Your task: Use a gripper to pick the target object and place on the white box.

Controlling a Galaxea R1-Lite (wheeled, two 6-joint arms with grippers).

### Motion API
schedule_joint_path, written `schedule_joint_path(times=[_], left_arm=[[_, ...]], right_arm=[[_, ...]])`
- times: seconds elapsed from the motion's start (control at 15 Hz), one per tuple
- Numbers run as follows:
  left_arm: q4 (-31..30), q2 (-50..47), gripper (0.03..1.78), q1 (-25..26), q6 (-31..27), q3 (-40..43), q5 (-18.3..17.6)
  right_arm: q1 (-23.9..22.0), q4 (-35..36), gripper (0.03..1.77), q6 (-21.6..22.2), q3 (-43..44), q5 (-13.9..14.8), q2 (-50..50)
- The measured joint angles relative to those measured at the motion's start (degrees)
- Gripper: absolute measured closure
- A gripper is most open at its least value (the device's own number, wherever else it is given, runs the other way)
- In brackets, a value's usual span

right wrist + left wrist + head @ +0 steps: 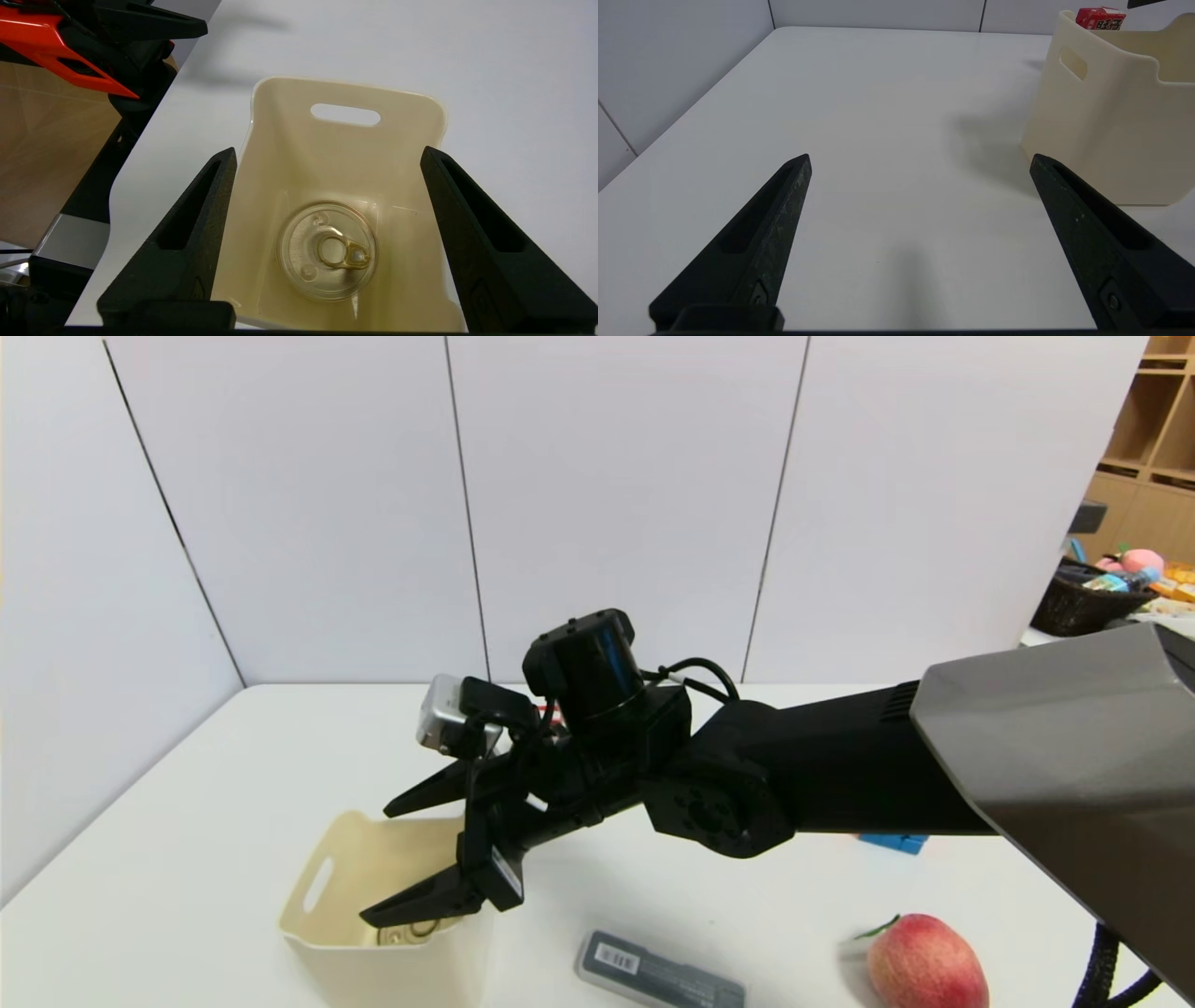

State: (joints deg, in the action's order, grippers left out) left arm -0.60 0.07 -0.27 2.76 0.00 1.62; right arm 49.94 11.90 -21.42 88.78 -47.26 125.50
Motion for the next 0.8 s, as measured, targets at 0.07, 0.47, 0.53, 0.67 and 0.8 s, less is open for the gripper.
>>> schedule_joint_path(times=[0.07, 0.47, 0.53, 0.67, 0.8], left_arm=[[0.00, 0.02, 0.12, 0.00, 0.00, 0.00, 0.00], [0.00, 0.02, 0.12, 0.00, 0.02, 0.00, 0.00], [0.00, 0.02, 0.12, 0.00, 0.02, 0.00, 0.00], [0.00, 0.02, 0.12, 0.00, 0.02, 0.00, 0.00], [0.00, 0.02, 0.12, 0.00, 0.02, 0.00, 0.00]], right_arm=[[-0.06, 0.04, 0.37, -0.02, 0.00, 0.05, 0.00], [-1.44, -0.05, 0.22, 3.17, 4.16, 8.11, -2.22], [-2.01, -0.02, 0.20, 5.60, 6.28, 11.80, -2.90], [-3.58, -0.02, 0.18, 12.50, 10.61, 22.80, -4.04], [-6.18, -1.23, 0.16, 18.36, 12.59, 36.50, -5.00]])
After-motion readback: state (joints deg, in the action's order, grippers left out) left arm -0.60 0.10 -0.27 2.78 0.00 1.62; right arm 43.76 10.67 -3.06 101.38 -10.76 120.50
